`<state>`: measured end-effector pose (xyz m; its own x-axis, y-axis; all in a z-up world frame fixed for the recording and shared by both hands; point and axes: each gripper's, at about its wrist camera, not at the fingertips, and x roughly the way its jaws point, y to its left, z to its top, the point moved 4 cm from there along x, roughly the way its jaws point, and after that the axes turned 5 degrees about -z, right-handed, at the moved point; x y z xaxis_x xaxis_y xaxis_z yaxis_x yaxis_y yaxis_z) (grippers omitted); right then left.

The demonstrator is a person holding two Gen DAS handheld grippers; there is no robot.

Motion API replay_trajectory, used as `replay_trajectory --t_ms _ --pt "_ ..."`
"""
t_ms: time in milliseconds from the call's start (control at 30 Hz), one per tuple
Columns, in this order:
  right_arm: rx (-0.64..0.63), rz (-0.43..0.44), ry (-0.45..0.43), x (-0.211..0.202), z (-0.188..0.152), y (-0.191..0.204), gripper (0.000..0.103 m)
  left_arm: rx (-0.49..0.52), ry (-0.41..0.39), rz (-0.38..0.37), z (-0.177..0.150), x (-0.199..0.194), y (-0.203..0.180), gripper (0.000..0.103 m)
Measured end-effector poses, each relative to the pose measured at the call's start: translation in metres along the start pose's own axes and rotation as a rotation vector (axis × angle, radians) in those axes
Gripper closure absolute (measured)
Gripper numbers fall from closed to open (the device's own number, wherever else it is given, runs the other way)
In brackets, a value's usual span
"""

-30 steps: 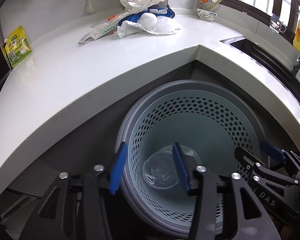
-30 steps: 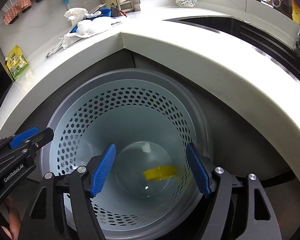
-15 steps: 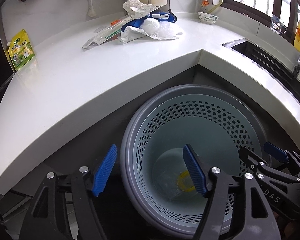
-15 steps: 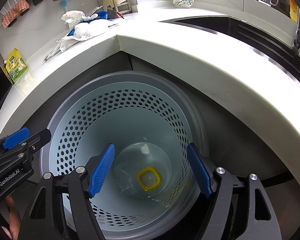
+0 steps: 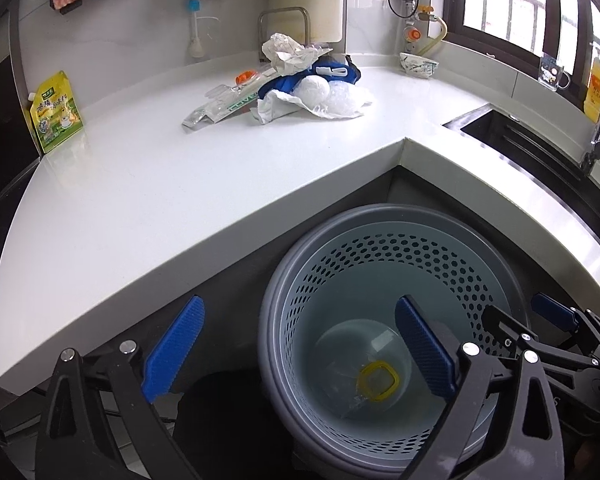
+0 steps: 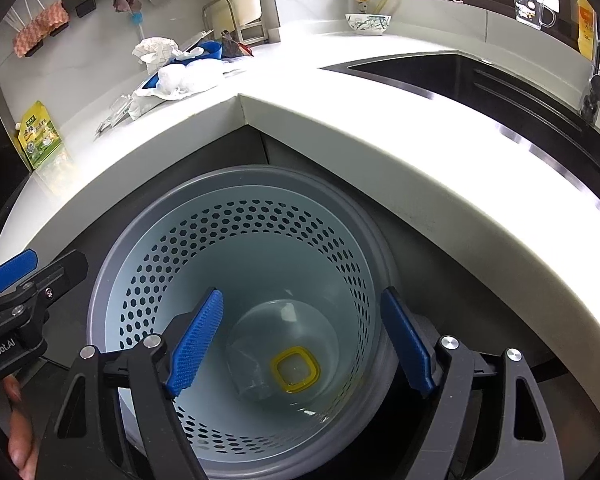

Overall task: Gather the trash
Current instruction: 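Move right tool to the crumpled paper and grasp it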

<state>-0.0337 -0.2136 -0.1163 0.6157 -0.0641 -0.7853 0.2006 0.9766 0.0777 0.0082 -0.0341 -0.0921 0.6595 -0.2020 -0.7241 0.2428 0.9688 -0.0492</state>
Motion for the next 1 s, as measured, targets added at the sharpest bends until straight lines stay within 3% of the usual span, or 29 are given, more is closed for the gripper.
replay_trajectory --t_ms 300,533,767,1000 --pt "-0.04 0.004 -0.064 -0.012 0.012 0.007 0.024 -0.034 -0.045 0.04 0.017 -0.018 0.025 0.007" --pt "-0.107 0.007 -0.131 -0.017 0.04 0.026 0.024 -0.05 -0.104 0.092 0.044 -0.03 0.053 0.007" --pt "-0.156 0.048 -0.155 -0.009 0.084 0.057 0.024 -0.092 -0.138 0.094 0.078 -0.026 0.087 0.006" --pt "-0.222 0.088 -0.181 0.015 0.146 0.099 0.024 -0.109 -0.169 0.148 0.108 -0.015 0.118 0.006"
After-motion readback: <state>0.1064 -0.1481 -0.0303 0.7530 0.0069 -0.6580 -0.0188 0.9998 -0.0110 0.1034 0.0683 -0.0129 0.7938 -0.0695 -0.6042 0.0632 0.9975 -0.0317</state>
